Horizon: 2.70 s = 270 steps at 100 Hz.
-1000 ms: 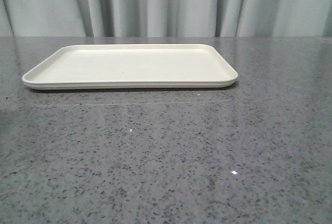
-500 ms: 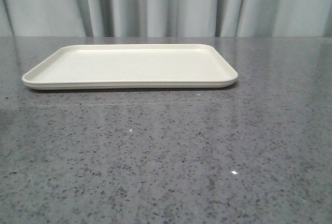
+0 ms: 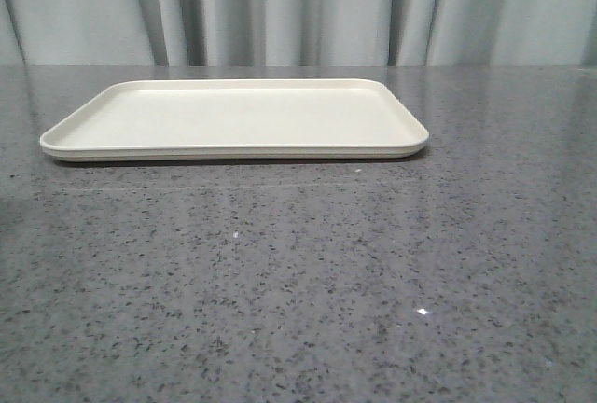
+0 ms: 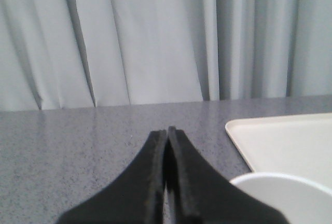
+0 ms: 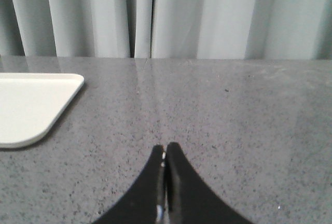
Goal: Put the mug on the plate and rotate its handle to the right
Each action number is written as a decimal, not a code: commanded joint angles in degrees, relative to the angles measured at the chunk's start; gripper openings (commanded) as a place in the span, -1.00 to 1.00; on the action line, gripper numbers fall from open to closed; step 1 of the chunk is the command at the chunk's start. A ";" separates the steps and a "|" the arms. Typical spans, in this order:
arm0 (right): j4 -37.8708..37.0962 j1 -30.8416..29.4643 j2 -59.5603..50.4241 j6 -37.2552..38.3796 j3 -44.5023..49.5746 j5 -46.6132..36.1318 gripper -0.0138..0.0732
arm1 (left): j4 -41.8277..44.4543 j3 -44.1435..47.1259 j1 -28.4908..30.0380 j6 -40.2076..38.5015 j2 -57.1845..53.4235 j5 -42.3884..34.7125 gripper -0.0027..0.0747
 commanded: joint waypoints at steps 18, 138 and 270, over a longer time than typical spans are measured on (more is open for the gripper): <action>-0.64 0.02 7.47 -4.89 -17.35 15.24 -0.84 | -4.53 -14.87 0.11 -0.34 3.76 8.71 -0.98; -0.64 0.02 33.51 -6.63 -46.94 39.75 -0.83 | -11.76 -45.22 0.11 -0.34 35.82 52.44 -0.98; -0.64 0.02 33.51 -6.63 -46.94 39.39 0.58 | -12.02 -45.22 0.11 4.75 49.56 55.43 0.56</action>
